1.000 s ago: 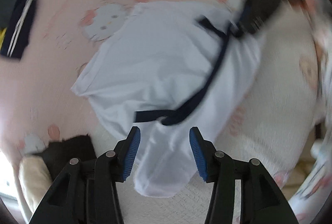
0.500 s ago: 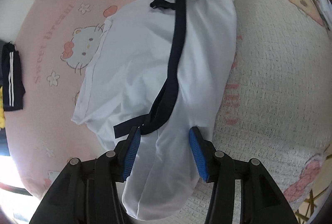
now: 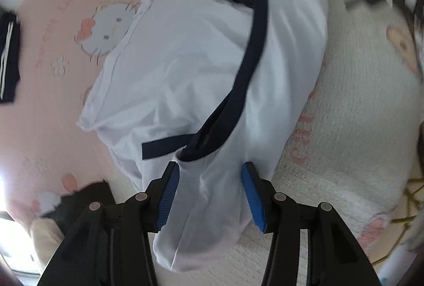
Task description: Fold clothes
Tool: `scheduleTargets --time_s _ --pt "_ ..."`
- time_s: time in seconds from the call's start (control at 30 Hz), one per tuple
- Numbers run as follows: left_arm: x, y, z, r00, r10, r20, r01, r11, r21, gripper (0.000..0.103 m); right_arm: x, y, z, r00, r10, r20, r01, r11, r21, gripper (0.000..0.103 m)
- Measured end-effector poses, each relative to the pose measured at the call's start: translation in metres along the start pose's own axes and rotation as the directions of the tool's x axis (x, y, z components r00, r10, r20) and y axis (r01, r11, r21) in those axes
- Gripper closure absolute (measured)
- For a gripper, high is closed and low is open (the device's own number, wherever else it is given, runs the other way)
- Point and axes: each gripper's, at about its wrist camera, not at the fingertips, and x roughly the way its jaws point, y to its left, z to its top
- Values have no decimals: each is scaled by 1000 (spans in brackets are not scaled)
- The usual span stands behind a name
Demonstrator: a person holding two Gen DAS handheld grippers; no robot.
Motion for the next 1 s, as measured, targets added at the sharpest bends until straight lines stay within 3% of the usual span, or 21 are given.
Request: scheduleTargets --time_s 0.13,0.23,0.3,0.4,0.5,0.63,0.67,0.8,0.9,1.0 --pt "-18 4 -10 999 -43 -17 43 999 23 57 16 15 -3 998 -64 1 63 990 -126 35" --pt "-26 -7 -23 1000 13 -10 -12 994 111 55 21 23 -3 996 -91 8 91 979 -185 35" --pt "-24 -17 -30 998 63 -8 -60 982 176 46 23 27 -4 995 -104 11 103 971 -216 35" --pt "-8 -34 -40 985 174 -6 -164 941 296 45 24 30 -7 991 -132 1 128 960 -247 35" --pt "4 -51 -48 972 233 20 -222 892 394 45 28 28 -9 990 -137 -22 128 963 -237 35" --pt "9 -60 -49 949 303 81 -307 844 439 41 29 24 -6 992 -125 -19 118 969 -219 35" --pt "10 -61 -48 944 318 89 -324 837 441 36 30 23 -5 992 -124 -16 117 969 -218 35" --pt "12 -56 -44 930 344 127 -364 829 424 19 36 12 4 993 -120 -4 118 979 -168 35" --pt "14 -50 -41 937 327 119 -346 843 412 18 44 1 12 994 -109 -15 107 987 -119 35" --pt "13 -45 -41 938 323 129 -347 850 397 20 41 7 9 991 -135 11 135 980 -144 35"
